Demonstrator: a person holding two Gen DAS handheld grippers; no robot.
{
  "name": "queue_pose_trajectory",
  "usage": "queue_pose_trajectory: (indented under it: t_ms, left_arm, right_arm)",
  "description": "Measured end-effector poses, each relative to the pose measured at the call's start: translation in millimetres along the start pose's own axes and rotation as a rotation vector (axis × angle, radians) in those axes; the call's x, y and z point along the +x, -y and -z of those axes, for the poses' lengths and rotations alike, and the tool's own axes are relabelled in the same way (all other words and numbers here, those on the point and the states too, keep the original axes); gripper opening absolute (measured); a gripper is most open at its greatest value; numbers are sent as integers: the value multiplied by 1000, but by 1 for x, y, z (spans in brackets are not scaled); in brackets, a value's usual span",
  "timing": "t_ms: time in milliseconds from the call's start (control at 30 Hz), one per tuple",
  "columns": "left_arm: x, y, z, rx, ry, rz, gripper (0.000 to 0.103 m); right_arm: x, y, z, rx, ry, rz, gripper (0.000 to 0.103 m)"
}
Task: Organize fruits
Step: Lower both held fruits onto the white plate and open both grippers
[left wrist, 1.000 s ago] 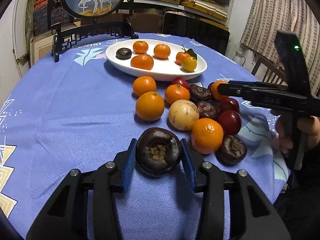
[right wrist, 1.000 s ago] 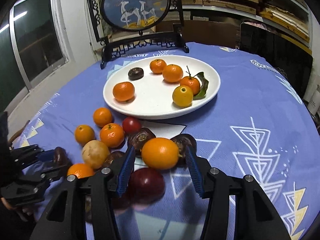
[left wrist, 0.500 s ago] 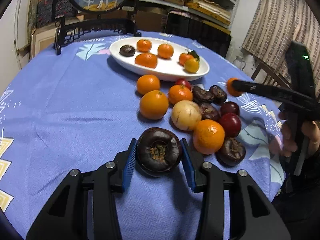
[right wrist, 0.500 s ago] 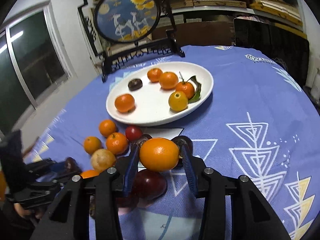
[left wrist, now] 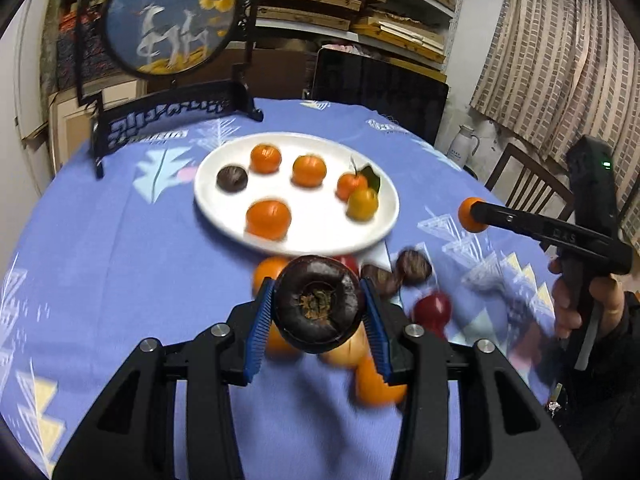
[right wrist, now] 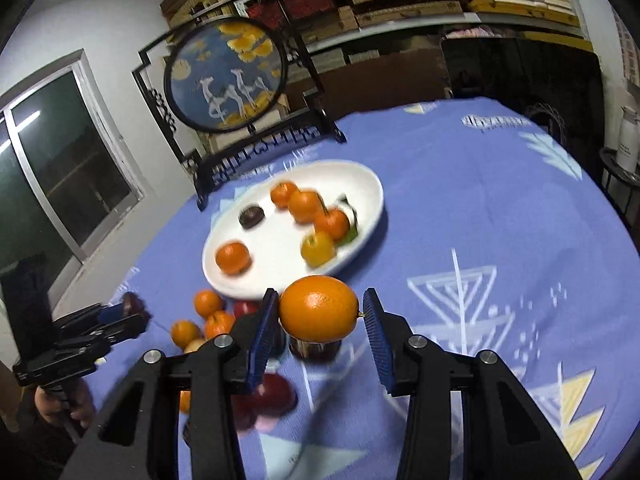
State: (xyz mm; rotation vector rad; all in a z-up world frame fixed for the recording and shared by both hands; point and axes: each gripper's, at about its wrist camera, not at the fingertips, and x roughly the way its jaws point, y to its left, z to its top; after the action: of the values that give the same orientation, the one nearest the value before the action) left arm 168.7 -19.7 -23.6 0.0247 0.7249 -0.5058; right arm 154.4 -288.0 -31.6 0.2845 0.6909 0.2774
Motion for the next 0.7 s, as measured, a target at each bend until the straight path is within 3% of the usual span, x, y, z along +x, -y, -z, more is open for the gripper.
queue_pose_trajectory:
  t_ms: [133,300,567,600,667,700]
  left_arm:
    - [17,0,-35,24,24,-13,42]
    - [60,-12,-77,13,6,-15,42]
    - [125,-44,-91,-46,-61,-48,43]
    - [125,-46,-90,-45,-55,-52,45]
    - [119,-50,-89,-52,-19,-67,70]
    - [113,-53,-88,-64,11,-65,74]
  right_arm:
    - [7,-7,-33,-20,27,-24,44]
    - [48,-9,-71,-5,7,-43,44]
    - [129,-2,-91,11,-51,0,44]
    - [134,-2,-90,8,-54,5,45]
    - [138,0,-87,9,-24,10,47]
    - [135,1,-84,10,-6,2,51]
